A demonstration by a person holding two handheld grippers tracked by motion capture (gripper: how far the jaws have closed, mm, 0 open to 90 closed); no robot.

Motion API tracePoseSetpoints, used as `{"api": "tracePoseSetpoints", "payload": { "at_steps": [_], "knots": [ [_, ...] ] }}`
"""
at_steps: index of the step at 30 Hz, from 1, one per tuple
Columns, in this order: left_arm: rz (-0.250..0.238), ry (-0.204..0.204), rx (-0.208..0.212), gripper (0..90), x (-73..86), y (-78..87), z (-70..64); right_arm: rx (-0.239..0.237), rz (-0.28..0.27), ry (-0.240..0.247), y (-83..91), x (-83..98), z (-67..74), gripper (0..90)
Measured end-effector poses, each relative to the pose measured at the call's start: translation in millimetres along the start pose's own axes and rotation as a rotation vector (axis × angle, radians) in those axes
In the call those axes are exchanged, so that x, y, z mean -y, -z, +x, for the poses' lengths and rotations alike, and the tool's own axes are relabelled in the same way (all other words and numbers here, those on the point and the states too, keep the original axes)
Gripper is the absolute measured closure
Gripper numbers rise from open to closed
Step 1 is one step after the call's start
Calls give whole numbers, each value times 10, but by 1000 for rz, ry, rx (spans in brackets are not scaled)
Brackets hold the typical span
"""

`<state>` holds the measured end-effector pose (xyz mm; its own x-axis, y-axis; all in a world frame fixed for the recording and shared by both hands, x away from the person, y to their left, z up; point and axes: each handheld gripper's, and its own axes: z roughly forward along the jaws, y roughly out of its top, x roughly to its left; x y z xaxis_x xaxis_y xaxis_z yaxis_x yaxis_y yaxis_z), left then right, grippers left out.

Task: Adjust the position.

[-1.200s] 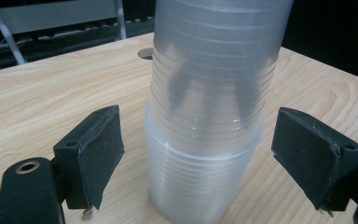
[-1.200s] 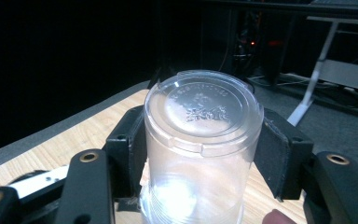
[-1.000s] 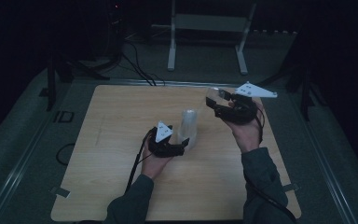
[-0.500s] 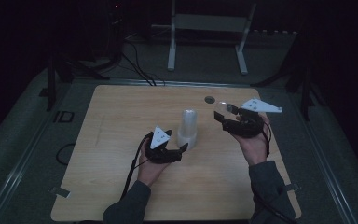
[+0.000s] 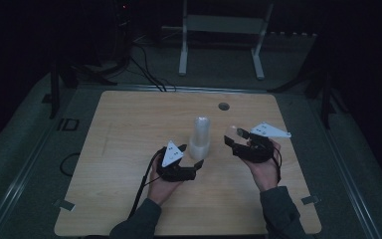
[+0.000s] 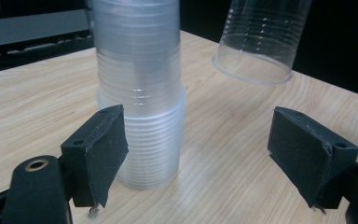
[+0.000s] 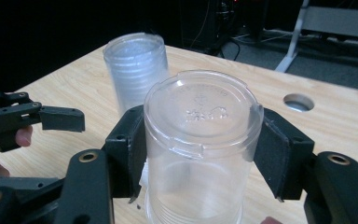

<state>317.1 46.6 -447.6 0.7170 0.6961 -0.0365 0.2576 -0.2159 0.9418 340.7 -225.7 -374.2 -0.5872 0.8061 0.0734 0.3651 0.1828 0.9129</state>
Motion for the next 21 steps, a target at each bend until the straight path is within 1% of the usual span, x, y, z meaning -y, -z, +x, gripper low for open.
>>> {"api": "tracePoseSetpoints", "payload": {
  "at_steps": [4, 8, 13, 17, 21],
  "knots": [
    [4, -12, 1, 192, -4, -16, -48, -9, -4, -28, -30, 79, 32, 400],
    [6, -22, -2, 187, 1, -40, -100, -18, -12, -39, -48, 119, 74, 400],
    [16, -52, -8, 177, 12, -69, -155, -27, -26, -64, -70, 166, 134, 400],
    [16, -69, -16, 173, 15, -77, -188, -29, -37, -104, -83, 221, 165, 402],
    [24, -77, -10, 173, 7, -88, -209, -38, -46, -143, -99, 265, 178, 402]
  ]
}}
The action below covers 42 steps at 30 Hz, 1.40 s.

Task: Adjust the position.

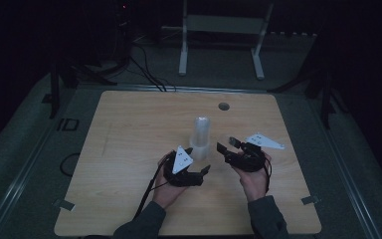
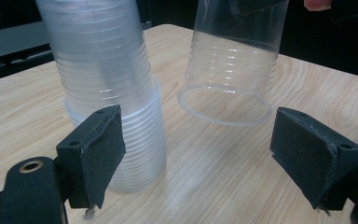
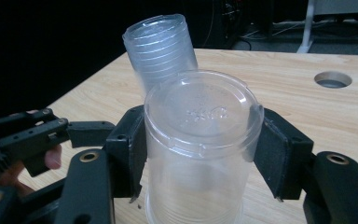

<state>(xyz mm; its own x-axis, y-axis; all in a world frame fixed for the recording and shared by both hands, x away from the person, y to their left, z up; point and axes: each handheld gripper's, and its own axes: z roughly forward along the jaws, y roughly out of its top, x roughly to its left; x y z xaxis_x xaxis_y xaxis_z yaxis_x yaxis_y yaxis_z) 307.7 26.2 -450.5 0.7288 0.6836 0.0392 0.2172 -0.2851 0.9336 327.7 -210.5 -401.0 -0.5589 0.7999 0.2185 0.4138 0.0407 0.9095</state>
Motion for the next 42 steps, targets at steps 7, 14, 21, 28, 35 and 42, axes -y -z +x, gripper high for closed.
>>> {"api": "tracePoseSetpoints", "payload": {
  "at_steps": [7, 14, 21, 28, 35, 42],
  "knots": [
    [5, -9, 7, 174, -24, -33, -36, -30, -20, -69, -23, 49, 1, 405],
    [5, -21, -8, 174, -20, -46, -65, -36, -17, -110, -30, 78, -12, 409],
    [3, -28, -4, 177, -27, -68, -95, -59, -34, -193, -19, 108, -50, 410],
    [2, -37, 1, 177, -29, -78, -117, -80, -44, -247, -18, 146, -67, 412],
    [0, -52, 1, 184, -51, -91, -153, -109, -51, -288, -25, 159, -76, 413],
    [-31, -69, 1, 177, -115, -103, -163, -132, -52, -323, -35, 169, -92, 415]
  ]
}}
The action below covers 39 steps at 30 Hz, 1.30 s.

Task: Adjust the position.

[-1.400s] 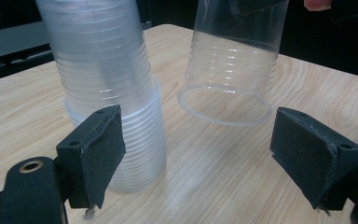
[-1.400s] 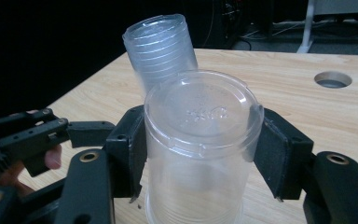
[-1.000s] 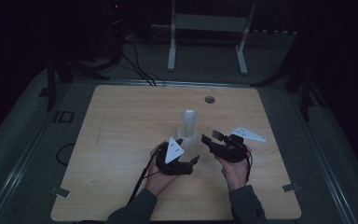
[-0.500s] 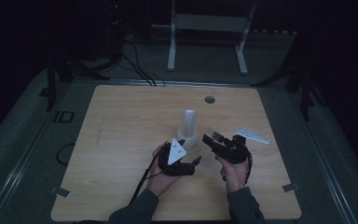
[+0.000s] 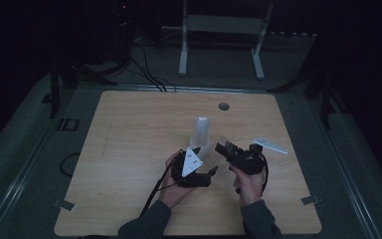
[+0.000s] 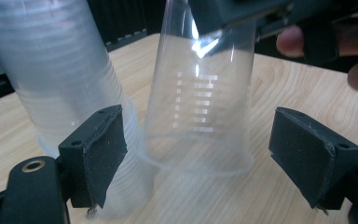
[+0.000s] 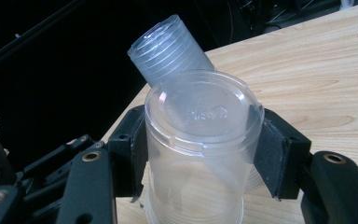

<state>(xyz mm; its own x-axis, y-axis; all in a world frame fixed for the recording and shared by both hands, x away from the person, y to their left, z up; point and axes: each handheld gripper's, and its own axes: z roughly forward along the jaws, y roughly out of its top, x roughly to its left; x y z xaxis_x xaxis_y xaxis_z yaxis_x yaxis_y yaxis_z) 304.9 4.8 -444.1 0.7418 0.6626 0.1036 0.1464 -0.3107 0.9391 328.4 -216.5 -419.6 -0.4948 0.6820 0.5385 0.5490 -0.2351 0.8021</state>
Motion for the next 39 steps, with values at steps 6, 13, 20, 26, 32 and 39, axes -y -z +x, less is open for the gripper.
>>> {"api": "tracePoseSetpoints", "payload": {
  "at_steps": [6, 13, 20, 26, 32, 39],
  "knots": [
    [-28, -11, 14, 158, -16, -59, 3, -32, -4, -30, -5, -2, -10, 416],
    [-70, 8, 30, 153, -5, -132, 13, -52, -6, -44, 1, -15, -8, 416],
    [-107, 49, 46, 154, 24, -169, 52, -72, -10, -65, 3, -20, -16, 417],
    [-118, 87, 63, 163, 52, -190, 91, -89, -15, -82, 9, -30, -19, 418],
    [-125, 97, 72, 197, 54, -198, 97, -97, -14, -88, 9, -37, -16, 419],
    [-112, 93, 63, 203, 56, -216, 98, -105, -11, -95, 5, -36, -17, 420]
  ]
}}
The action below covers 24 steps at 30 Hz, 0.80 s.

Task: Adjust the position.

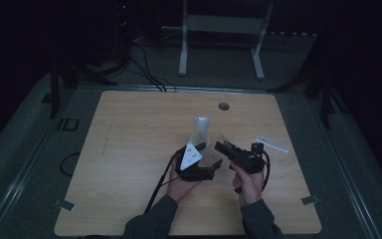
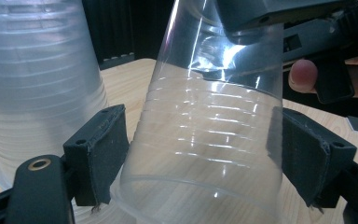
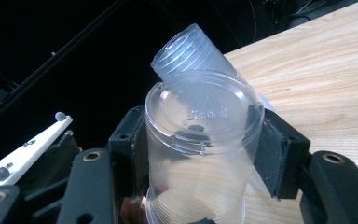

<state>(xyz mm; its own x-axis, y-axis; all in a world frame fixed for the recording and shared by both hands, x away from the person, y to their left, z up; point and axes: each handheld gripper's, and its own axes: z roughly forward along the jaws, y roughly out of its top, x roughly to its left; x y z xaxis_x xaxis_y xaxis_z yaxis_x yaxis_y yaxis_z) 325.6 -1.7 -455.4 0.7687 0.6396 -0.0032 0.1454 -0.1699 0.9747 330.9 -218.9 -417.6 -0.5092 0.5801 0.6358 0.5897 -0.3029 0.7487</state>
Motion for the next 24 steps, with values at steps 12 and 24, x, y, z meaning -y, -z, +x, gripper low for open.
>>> {"api": "tracePoseSetpoints", "payload": {
  "at_steps": [12, 24],
  "knots": [
    [13, -24, 5, 285, -20, 23, -21, -5, 17, 26, 4, -6, -4, 399],
    [31, -28, 7, 291, -56, 89, 62, -8, 64, 100, 40, -37, 21, 342]
  ]
}}
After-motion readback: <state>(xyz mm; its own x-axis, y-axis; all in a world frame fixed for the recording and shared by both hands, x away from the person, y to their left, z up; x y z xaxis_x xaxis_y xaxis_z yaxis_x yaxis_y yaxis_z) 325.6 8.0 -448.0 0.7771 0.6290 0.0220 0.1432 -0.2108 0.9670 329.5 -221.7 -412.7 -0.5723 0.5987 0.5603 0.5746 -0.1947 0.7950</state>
